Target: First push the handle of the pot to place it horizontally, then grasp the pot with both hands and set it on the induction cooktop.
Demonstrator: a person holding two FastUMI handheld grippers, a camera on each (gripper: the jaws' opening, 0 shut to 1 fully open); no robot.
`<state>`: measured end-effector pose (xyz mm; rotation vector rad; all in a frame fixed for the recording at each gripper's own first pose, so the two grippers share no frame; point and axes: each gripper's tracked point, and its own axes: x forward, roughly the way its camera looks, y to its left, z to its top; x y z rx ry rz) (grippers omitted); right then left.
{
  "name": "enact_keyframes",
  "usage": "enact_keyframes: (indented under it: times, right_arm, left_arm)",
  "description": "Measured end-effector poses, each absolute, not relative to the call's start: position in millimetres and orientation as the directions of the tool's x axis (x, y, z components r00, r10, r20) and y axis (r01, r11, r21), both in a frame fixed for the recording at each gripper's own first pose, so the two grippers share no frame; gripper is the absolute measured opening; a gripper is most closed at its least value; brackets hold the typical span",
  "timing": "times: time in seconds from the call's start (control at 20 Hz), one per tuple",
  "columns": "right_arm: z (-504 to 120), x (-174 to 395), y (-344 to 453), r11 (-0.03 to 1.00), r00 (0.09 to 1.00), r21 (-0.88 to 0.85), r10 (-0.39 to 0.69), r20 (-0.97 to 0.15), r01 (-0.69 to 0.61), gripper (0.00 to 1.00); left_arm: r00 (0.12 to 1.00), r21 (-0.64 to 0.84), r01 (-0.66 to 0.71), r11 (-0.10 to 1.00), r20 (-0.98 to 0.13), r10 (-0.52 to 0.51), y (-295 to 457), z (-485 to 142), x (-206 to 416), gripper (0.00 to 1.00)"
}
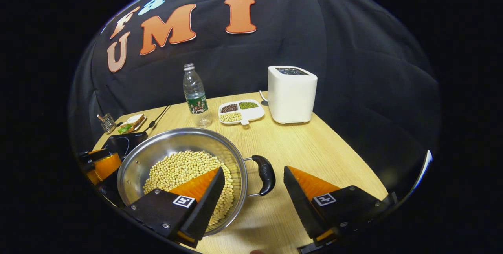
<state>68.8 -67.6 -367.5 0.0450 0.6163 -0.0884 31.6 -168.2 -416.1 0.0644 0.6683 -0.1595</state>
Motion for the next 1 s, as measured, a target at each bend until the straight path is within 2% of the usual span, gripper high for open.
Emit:
enact_keyframes:
  times: [0.6,0.7,0.8,0.85,0.9,1.0]
  right_arm:
    - [-392.9,83.4,-70.2,0.994,0.777,0.045,-0.047,-0.628,0.096,0.94]
    - [-395.8,84.8,-66.4,0.994,0.769,0.063,-0.029,-0.638,0.090,0.91]
    - [-400.9,86.4,-64.2,0.993,0.759,0.076,-0.018,-0.651,0.089,0.84]
    - [-404.9,86.6,-68.3,0.992,0.749,0.068,-0.034,-0.661,0.104,0.73]
    - [-406.4,88.4,-67.4,0.991,0.751,0.083,-0.021,-0.660,0.101,0.73]
    - [-404.6,86.7,-66.1,0.991,0.748,0.091,-0.014,-0.664,0.099,0.60]
  left_arm:
    - [0.676,0.006,0.148,0.989,-0.730,-0.096,-166.7,-453.8,37.0,0.99]
    - [0.668,0.006,0.150,0.989,-0.737,-0.096,-167.2,-454.5,37.3,0.95]
    - [0.653,0.017,0.166,0.986,-0.751,-0.097,-168.0,-456.1,36.3,0.95]
    - [0.643,0.013,0.175,0.984,-0.759,-0.104,-169.7,-456.5,35.6,0.92]
    - [0.640,0.013,0.185,0.983,-0.761,-0.111,-172.1,-456.8,35.3,0.96]
    - [0.655,0.021,0.190,0.982,-0.747,-0.111,-171.8,-459.0,39.5,0.99]
